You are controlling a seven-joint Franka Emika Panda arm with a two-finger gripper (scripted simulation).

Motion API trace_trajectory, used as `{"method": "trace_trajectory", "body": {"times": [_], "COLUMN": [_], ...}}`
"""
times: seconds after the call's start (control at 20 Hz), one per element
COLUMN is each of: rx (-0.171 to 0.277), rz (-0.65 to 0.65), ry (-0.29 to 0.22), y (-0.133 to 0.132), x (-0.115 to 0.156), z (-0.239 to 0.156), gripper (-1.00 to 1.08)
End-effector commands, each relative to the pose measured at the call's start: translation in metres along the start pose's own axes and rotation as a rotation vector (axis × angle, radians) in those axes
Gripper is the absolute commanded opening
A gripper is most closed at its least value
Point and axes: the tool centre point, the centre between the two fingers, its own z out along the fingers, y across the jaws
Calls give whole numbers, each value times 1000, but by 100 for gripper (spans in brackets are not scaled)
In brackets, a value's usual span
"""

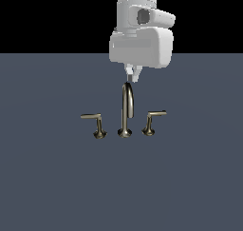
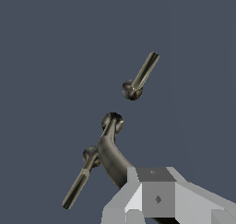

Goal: Turn on the faucet by rotating a designated handle.

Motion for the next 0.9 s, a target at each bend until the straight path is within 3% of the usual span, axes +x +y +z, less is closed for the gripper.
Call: {"method": "trace_trajectory", "body": {"times": [0.0, 0.85], "rx": [1, 1], "rz": [65, 464], "ry": [3, 21], "y": [-5, -10], "x": [15, 116], "z": [17, 115], "gripper": [-100, -100]}}
